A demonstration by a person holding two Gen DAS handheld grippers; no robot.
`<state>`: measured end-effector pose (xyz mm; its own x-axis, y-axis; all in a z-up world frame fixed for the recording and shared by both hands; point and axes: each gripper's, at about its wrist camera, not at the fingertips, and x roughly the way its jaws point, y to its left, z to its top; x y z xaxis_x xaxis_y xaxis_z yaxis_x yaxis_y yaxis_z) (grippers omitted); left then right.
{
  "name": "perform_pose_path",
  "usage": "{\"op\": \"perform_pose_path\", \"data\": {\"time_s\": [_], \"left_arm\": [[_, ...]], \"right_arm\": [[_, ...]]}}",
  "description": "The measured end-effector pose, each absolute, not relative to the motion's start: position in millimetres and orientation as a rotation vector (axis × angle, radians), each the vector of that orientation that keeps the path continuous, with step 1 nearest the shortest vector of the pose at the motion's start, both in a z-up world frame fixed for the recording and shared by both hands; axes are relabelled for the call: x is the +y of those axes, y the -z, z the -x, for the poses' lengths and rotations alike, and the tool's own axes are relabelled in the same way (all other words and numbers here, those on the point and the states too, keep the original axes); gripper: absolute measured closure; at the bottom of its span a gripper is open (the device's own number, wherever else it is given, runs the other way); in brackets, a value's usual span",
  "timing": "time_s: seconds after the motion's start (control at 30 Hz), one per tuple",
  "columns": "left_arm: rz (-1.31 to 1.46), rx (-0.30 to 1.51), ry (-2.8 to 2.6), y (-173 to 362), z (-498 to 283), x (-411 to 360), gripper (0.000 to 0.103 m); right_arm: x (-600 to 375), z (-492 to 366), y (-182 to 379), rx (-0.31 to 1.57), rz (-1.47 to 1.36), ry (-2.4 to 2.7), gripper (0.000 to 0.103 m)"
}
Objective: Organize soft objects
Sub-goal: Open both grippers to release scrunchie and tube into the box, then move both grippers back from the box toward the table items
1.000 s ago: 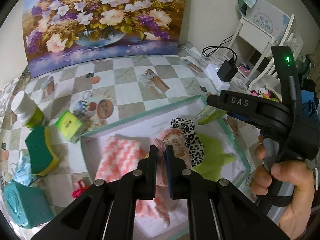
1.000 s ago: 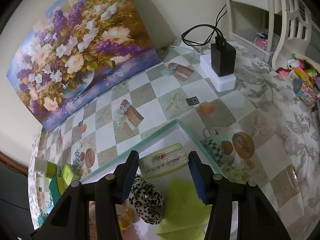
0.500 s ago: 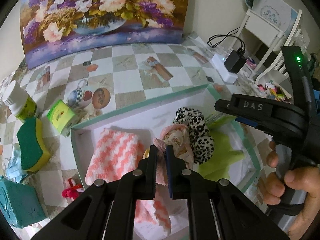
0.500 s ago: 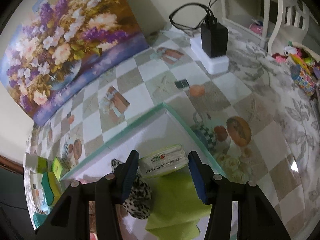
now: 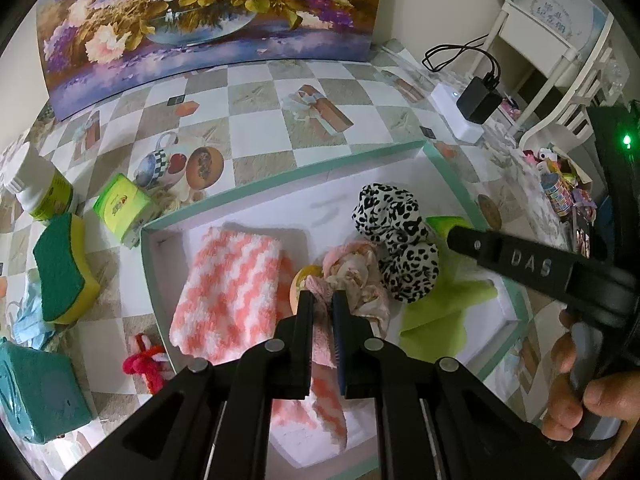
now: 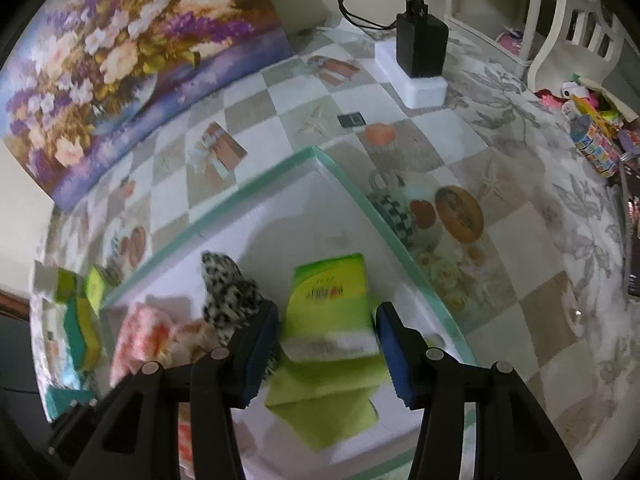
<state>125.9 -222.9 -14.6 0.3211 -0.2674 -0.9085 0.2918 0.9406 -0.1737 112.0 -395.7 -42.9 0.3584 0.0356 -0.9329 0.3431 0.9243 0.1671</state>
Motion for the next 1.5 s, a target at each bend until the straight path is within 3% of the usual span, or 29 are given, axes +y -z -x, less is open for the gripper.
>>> {"op": "perform_pose_path", "data": {"time_s": [0.2,0.27,0.33,0.37,0.57,0.63,0.77,0.83,1.0,1.1,1.5], "left_arm": [[-0.019,1.198,0.367,12,-124,-222,0.092],[-0.012,1.201,0.371,10,-124,-221,0.086],[-0.007,1.198,0.37,7,-123,-220,0.065],[-0.003,1.192,0.367,5,-122,-219,0.06],[0.017,1.185,0.358,-4,-119,-212,0.054],[0.022,1.179,0.342,-7,-119,-207,0.045],[0.043,1.176,0.3,-10,-121,-192,0.036],[0.056,1.178,0.273,-10,-121,-182,0.03],[0.108,1.184,0.21,-9,-126,-153,0.028],[0.114,1.182,0.162,-9,-129,-136,0.017],[0.147,1.16,0.041,-16,-132,-86,0.016]], "right_arm": [[-401,-105,49,1.23,-0.361,0.223,0.048],[-401,-103,48,1.233,-0.357,0.227,0.048],[-400,-101,46,1.234,-0.35,0.228,0.048],[-399,-101,45,1.235,-0.348,0.229,0.048],[-386,-96,38,1.247,-0.303,0.229,0.048],[-381,-93,35,1.246,-0.295,0.225,0.047],[-375,-88,29,1.24,-0.286,0.231,0.034],[-371,-85,27,1.241,-0.272,0.234,0.033],[-361,-79,25,1.235,-0.244,0.237,0.017],[-355,-74,23,1.232,-0.233,0.236,0.014],[-334,-66,11,1.191,-0.221,0.222,0.0]]}}
